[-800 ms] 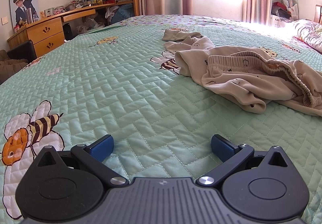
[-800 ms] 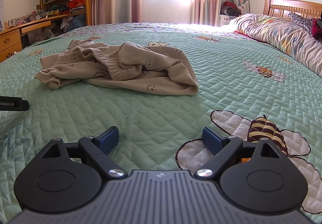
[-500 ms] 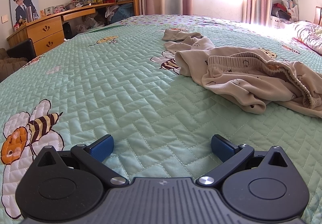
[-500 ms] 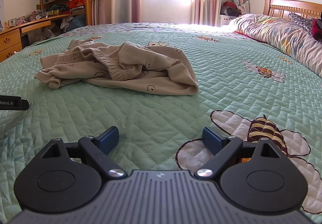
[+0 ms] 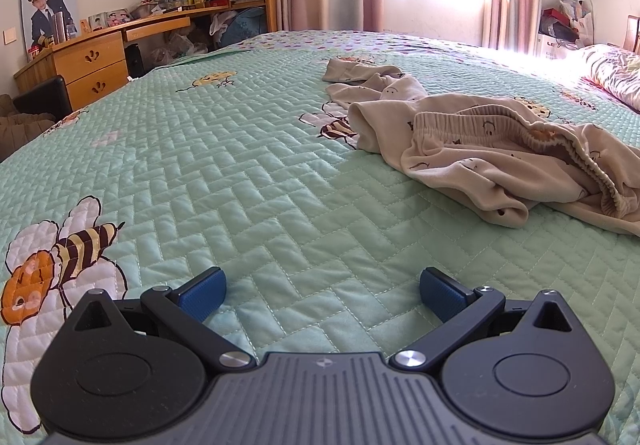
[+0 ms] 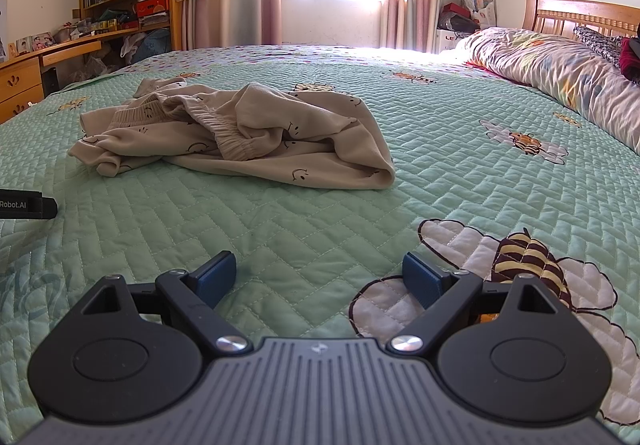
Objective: Fold clothes
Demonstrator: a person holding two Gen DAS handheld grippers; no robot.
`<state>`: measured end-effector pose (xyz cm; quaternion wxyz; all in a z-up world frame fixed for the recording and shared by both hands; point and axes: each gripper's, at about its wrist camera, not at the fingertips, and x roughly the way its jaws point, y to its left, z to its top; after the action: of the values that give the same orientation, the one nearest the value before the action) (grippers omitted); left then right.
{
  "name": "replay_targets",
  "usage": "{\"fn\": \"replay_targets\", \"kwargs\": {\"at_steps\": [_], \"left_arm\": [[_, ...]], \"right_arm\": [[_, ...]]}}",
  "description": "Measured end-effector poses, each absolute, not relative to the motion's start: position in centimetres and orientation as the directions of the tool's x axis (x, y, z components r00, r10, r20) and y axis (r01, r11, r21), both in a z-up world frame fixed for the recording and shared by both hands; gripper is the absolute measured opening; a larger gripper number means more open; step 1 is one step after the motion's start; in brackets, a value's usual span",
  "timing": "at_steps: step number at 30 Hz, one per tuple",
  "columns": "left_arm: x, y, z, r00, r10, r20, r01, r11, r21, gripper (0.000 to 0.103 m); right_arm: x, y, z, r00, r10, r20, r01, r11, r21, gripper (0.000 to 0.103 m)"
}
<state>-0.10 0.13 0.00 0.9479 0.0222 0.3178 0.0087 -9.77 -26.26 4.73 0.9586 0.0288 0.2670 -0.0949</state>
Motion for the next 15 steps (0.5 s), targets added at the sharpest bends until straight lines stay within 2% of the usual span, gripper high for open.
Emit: {"fn": "replay_targets", "kwargs": {"at_steps": [15], "left_arm": [[-0.33, 0.13, 0.0, 0.807, 0.034, -0.59, -0.01, 0.999, 0.044, 0.103]], "right_arm": [[-9.77, -26.26, 4.7, 0.84, -0.166, -0.517, 0.197, 0.98, 0.005, 0.091]]}}
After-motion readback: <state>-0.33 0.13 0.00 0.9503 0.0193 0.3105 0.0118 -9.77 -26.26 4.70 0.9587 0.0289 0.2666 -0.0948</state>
